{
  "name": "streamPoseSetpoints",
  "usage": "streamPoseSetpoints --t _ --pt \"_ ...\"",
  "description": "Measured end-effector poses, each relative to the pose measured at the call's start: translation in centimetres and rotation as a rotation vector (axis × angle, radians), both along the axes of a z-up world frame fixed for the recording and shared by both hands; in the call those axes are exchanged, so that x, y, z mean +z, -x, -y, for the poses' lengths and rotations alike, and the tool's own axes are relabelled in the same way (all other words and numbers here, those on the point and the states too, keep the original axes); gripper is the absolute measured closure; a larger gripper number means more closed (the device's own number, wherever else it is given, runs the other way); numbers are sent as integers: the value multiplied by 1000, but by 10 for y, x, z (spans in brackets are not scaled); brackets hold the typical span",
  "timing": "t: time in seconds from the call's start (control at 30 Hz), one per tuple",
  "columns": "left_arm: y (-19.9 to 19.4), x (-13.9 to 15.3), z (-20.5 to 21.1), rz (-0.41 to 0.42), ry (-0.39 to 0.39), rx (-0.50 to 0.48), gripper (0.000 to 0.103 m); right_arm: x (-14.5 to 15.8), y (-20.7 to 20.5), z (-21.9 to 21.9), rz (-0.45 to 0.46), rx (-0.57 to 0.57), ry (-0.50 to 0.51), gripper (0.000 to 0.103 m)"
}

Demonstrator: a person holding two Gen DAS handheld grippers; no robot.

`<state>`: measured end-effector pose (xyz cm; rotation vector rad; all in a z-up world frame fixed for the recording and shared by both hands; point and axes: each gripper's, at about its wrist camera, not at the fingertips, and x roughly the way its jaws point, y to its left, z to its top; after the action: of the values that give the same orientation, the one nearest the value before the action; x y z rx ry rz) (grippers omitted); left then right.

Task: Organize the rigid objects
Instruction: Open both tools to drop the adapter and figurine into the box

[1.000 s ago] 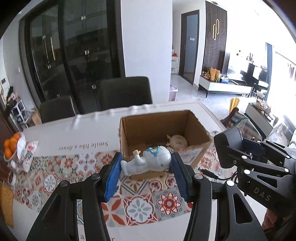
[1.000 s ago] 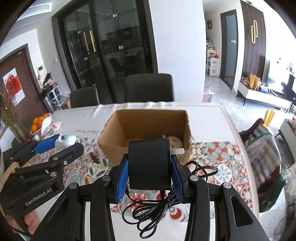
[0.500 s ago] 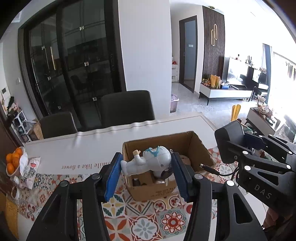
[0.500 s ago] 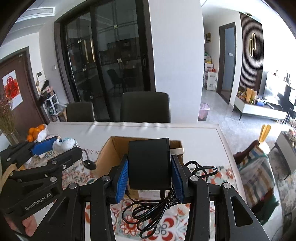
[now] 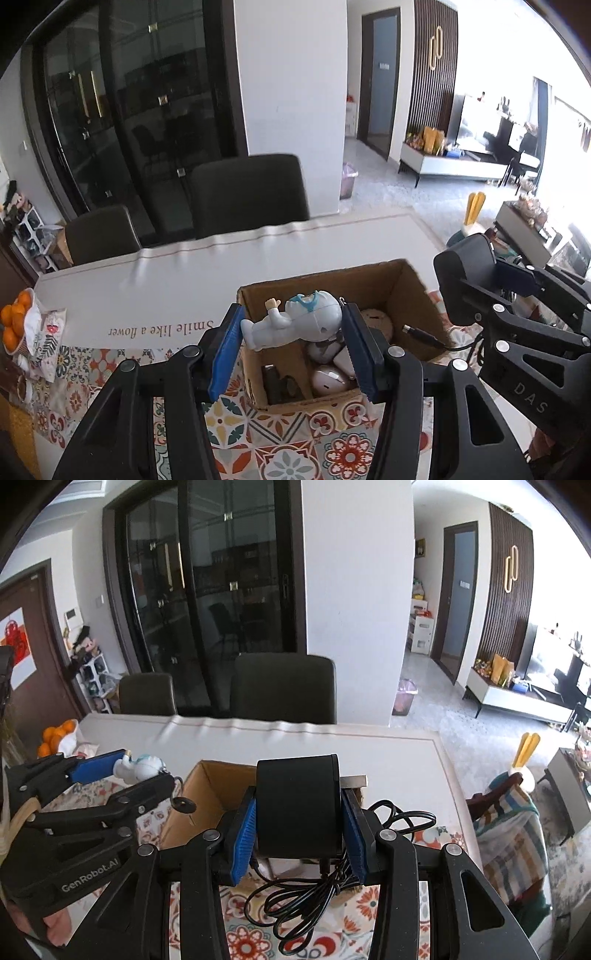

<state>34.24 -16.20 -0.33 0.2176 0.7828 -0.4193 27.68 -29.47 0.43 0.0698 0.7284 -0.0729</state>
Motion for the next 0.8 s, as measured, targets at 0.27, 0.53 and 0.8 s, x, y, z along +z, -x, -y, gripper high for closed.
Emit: streamPoseSetpoints --t 0.27,0.53,0.8 --pt "-23 -26 14 -61 -75 -1 49 -34 -38 8 -122 16 -9 61" --pt "-36 -46 21 -101 -124 1 42 -59 -65 11 -202 23 -4 61" --pt "-39 -48 -5 -95 -136 81 34 -71 -85 -2 -243 76 5 60"
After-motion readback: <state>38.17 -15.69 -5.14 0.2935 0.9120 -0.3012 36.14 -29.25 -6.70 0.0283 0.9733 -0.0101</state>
